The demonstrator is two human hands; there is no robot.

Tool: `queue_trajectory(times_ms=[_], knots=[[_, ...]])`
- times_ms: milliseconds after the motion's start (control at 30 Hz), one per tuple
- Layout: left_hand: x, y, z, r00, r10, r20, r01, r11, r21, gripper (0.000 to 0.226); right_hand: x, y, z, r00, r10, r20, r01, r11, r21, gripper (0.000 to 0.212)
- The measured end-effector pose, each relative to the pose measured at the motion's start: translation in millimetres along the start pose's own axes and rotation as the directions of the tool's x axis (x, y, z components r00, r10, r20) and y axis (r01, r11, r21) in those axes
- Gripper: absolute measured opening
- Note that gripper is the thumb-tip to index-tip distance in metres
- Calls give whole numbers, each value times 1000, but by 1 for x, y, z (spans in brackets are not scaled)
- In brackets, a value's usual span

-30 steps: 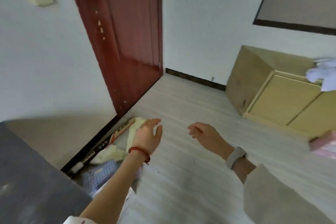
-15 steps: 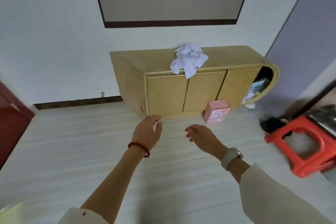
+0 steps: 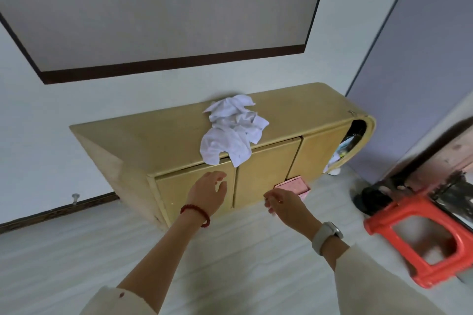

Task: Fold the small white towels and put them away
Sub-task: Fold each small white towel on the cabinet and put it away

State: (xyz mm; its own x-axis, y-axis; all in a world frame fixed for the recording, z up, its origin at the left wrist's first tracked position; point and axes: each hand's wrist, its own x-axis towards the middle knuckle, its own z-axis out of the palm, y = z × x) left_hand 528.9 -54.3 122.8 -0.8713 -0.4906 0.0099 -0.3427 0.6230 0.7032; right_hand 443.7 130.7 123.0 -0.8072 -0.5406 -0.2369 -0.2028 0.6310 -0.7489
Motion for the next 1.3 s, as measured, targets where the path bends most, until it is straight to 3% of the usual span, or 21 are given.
queue_trajectory(times_ms=[200,333,533,633,733,800,867,933,1033,1133,1167,1300], knots=[[124,-1,42,994,-4,106,6,1000,-22,30,129,11,-30,993,82,-91,-86,995,-43,24],[202,-9,77,993,-41,114,46,998,-39,29,230,27,-36,993,11,-115,-26,991,-133,27],[314,-13,114,979,-163,121,164,986,7,30,370,55,-37,1000,-20,20,27,920,-390,48],[353,-13,125,968,-220,119,222,975,-2,30,415,58,-38,987,-89,131,147,815,-560,35],[376,-14,128,959,-242,149,244,970,8,33,445,60,-38,940,-269,211,342,762,-550,22],[391,-16,128,951,-244,191,241,970,42,38,460,48,-45,913,-314,261,404,793,-456,4],[407,-16,126,948,-236,215,228,972,61,43,474,29,-61,894,-337,296,436,806,-399,20],[426,-10,119,959,-214,184,217,976,3,43,486,6,-79,881,-355,312,447,841,-306,19],[458,10,94,974,-192,124,209,967,-145,35,501,-35,-107,882,-421,212,457,874,-166,17],[491,30,57,994,-99,47,108,956,-272,11,514,-72,-135,902,-431,22,432,899,-72,15],[501,36,44,997,-69,17,71,952,-299,16,517,-81,-145,896,-441,-49,439,897,-51,14],[537,69,-1,997,68,-28,-72,973,-221,8,531,-111,-194,840,-468,-274,480,877,-24,13]])
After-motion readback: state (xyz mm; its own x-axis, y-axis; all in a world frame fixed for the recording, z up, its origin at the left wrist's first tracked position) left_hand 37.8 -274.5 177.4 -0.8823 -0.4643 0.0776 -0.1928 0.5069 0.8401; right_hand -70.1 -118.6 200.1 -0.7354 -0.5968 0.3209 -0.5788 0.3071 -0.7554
